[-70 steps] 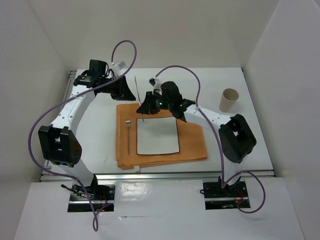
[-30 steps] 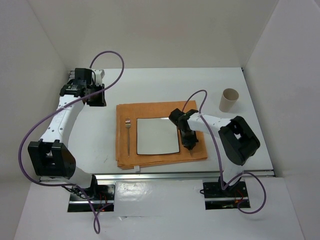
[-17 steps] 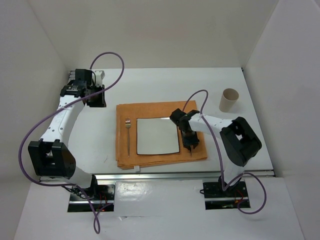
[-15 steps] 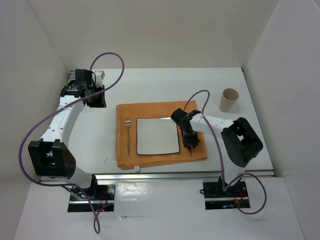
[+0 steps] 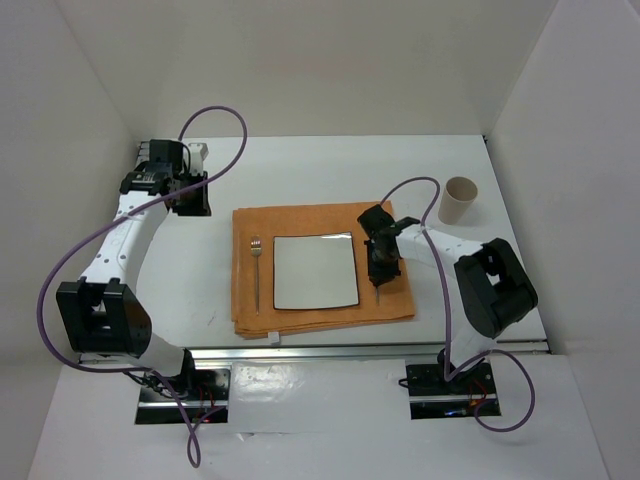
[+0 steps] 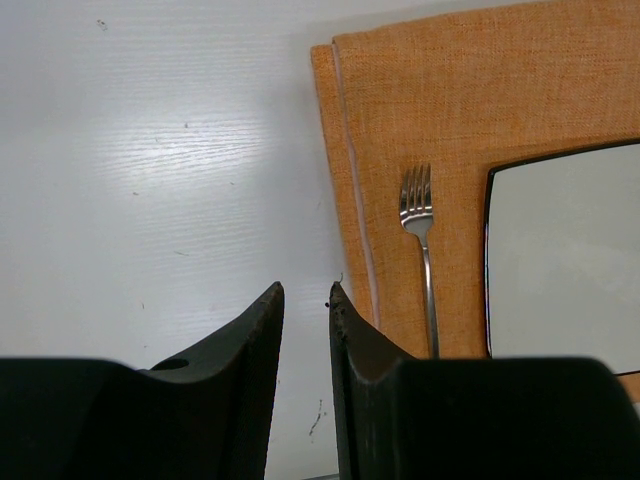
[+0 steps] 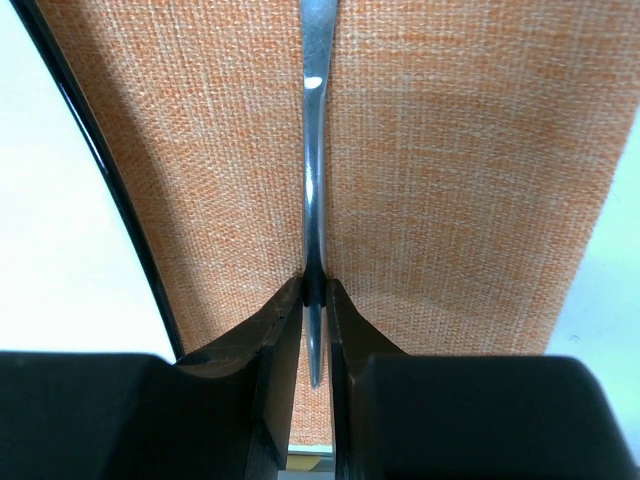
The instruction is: Set the dinner table for one person
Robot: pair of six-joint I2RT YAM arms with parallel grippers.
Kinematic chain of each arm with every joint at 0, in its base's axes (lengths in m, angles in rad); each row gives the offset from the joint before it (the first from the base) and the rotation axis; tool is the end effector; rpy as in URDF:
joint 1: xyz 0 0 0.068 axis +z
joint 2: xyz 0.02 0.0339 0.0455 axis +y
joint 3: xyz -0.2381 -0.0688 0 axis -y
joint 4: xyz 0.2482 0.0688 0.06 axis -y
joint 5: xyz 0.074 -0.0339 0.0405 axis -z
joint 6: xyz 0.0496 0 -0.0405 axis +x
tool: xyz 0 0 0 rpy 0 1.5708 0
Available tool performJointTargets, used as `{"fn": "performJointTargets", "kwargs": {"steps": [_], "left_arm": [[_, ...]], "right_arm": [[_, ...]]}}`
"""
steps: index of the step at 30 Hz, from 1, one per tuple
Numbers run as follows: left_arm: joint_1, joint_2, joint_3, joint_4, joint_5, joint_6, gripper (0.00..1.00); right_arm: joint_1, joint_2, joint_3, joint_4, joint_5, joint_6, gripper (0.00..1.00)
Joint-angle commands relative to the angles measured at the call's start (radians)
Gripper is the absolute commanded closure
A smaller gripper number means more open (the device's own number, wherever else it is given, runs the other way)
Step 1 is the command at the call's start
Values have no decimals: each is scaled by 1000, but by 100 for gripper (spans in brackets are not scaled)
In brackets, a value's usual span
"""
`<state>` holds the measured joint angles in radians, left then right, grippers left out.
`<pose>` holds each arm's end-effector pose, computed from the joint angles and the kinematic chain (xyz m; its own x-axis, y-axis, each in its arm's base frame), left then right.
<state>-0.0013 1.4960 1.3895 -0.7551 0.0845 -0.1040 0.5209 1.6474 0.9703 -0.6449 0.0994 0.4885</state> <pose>0.3357 -0.0046 0.2905 -0.7606 -0.1025 -0.6411 -0.0228 0.9911 -0.1313 0.2623 0.1448 0.1226 -0.9648 -0.0152 -0.2626 -0.0240 0.9992 0.0306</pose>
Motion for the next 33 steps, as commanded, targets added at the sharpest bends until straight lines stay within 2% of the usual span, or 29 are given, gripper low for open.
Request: {"fn": "performJointTargets", "kwargs": {"steps": [1,11,13,17,20,21,23,24,27,28,31,33], "left_arm": [[6,-22,-6,13,-2,18,68],[6,-13,-6,13,-2,18,68],[6,-13,-6,13,-2,18,68],[6,-13,-6,13,-2,18,68],[6,-13,3,3,-11,18,68],[6,-13,3,3,-11,18,68],[6,-13,13,3,-11,18,68],[6,-13,13,3,-11,18,68],[6,-13,13,3,-11,18,68],[6,-13,13,3,-11,18,68],[6,-13,13,3,-11,18,68],[6,-13,13,3,-11,18,68]], "right_arm": [[4,-31,-18,64,-24,-2,78],[-18,-40,-28,64,-44,-28,80],[-18,-40,-28,64,-44,-28,77],[-18,-60,-9,24,-34,-28,59],[-18,-126,88,-77,41,-16,52],[-28,-142,129,-116,115,-5,43],[-71,-192,270,-204,170,-5,28],[-99,-204,318,-220,202,-5,25],[-273,-213,482,-231,203,-59,22],[-371,-202,510,-222,203,-88,22],[-513,-157,580,-147,172,-145,22],[-558,-72,633,-147,172,-145,22]]}}
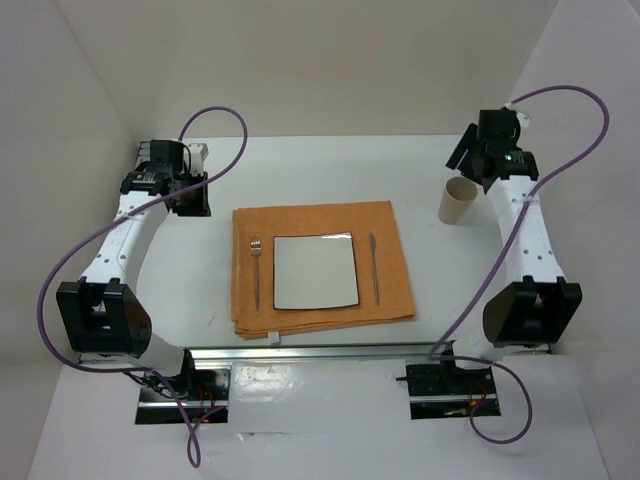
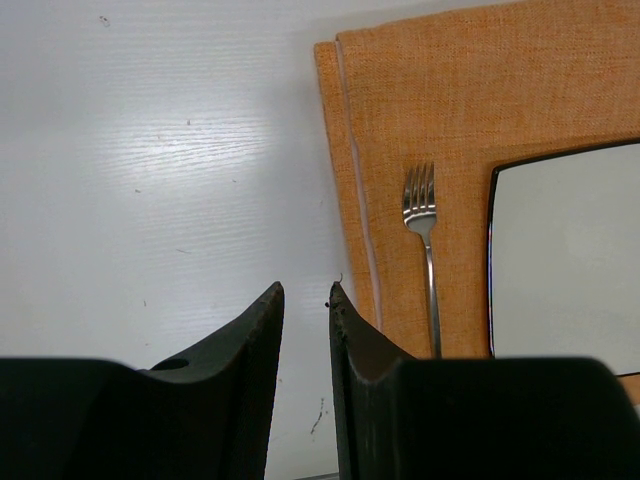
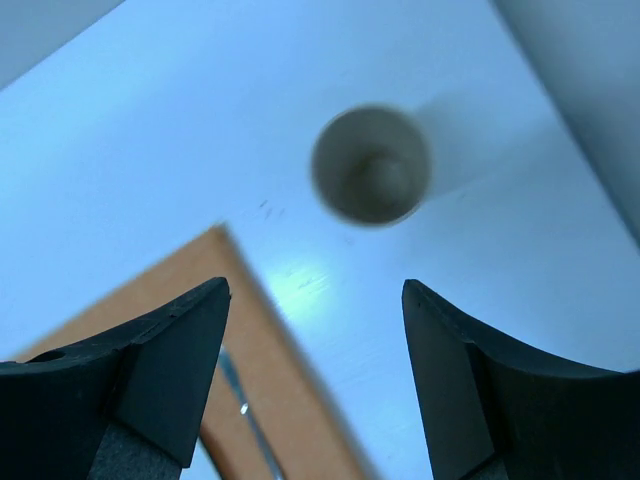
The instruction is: Set the dinner table for one person
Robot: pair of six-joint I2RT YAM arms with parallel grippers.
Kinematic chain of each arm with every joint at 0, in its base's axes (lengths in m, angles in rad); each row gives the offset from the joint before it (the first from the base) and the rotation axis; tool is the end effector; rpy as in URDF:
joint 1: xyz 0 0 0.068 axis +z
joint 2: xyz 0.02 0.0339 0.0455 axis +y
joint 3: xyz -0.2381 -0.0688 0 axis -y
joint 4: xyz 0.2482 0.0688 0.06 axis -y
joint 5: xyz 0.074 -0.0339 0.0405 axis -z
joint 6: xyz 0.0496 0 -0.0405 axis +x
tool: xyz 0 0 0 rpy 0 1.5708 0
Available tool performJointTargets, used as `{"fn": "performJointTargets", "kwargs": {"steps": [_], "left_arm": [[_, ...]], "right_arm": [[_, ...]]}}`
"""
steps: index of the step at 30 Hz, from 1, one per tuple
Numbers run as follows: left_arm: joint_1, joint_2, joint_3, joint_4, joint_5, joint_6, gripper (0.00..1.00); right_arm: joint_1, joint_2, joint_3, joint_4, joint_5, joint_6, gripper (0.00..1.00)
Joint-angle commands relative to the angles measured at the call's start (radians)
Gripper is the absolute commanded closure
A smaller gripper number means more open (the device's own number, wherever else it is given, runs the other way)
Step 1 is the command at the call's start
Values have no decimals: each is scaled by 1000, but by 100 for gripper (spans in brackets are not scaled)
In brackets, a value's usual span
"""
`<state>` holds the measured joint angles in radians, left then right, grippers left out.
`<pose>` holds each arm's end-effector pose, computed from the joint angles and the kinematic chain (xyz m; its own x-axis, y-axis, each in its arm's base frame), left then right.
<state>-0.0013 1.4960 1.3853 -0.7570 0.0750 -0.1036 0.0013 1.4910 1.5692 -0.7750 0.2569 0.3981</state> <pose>0.3353 -0.0042 0.2890 -0.7639 -0.1021 -0.6372 -0.0294 0.9919 -0.1237 0.3373 -0.0122 0.3518 -0.5165 0.3743 -0.7701 0.4273 0.8921 0.1470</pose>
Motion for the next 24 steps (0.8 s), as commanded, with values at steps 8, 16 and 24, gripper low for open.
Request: {"fn": "performJointTargets", "kwargs": {"steps": [8,16,24], "left_arm": [[15,-13,17,-4,-21,18,68],[35,6,26,-4,-9,18,68],[53,24,35,-13,-9,18,68]], "right_arm": [[-213,237,69,104,-39,-35,31],[-224,348,117,95,-42,-47,37],[-244,357,-3,148,-70,-47,49]]}}
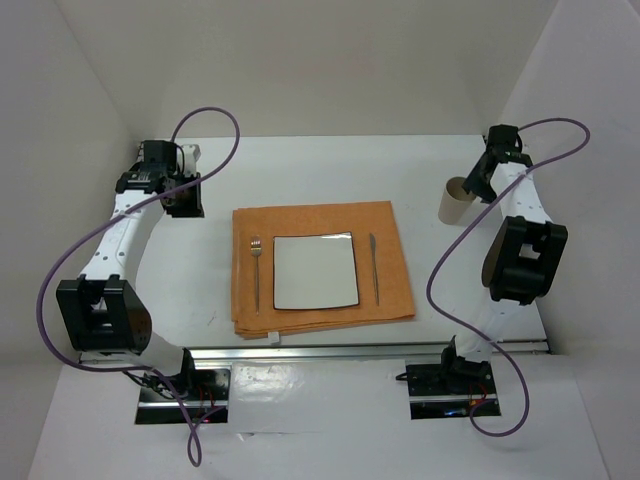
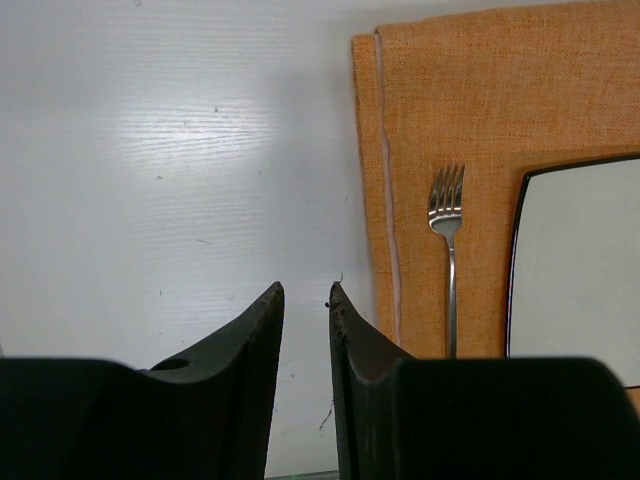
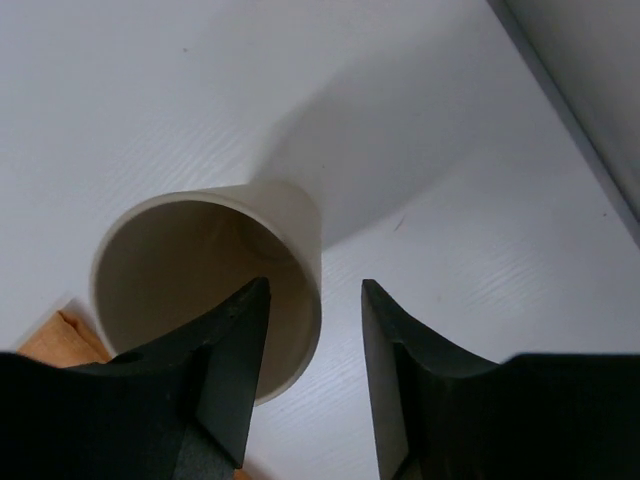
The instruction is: Set the dinner table for one person
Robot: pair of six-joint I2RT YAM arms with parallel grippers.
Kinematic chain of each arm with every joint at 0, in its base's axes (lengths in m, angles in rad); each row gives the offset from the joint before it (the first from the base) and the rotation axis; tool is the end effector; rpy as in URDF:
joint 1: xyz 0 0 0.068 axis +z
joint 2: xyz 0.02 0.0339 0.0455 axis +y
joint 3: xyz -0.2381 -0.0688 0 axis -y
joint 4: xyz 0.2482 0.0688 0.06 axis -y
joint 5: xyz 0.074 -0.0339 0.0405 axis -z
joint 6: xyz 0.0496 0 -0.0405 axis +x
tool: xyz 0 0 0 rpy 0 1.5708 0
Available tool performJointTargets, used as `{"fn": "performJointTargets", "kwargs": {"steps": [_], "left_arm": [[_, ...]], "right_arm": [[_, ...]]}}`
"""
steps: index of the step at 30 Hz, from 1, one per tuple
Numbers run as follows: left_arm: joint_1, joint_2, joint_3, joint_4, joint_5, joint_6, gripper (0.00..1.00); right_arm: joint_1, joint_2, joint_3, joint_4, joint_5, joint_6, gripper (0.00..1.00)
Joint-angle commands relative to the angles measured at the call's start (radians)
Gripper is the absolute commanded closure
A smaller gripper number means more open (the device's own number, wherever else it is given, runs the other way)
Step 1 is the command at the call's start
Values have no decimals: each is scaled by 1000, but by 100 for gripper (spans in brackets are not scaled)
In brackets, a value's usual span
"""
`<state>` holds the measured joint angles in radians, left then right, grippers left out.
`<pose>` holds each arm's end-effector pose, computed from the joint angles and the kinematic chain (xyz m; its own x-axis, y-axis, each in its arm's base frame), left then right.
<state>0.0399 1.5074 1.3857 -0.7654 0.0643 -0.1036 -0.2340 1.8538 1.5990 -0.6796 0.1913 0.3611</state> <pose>0.3364 0.0102 0.2848 -0.7706 -0.1340 -0.6231 -0.0794 0.9902 -0.1149 0.4012 -0.1053 0.2390 -0.6126 0.5026 -0.6100 0.5922 0.8030 0.0669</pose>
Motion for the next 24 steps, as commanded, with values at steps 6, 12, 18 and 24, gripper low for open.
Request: {"fn": "performJointTargets", "kwargs": {"steps": [6,12,18,24], "left_arm": [[12,22,44,-5,-7,18,69],[12,31,44,-14,-8,18,69],[12,40,53,-14,-8,18,69],[12,40,44,-14,-8,18,69]], "right_arm": [[-8,15,-33,63,-4,-10,65],[16,15,84,5,-13,-59,100],[168,-24,151,-32,2,-80,100],[381,-65,161,-75,-7,-71,100]]}}
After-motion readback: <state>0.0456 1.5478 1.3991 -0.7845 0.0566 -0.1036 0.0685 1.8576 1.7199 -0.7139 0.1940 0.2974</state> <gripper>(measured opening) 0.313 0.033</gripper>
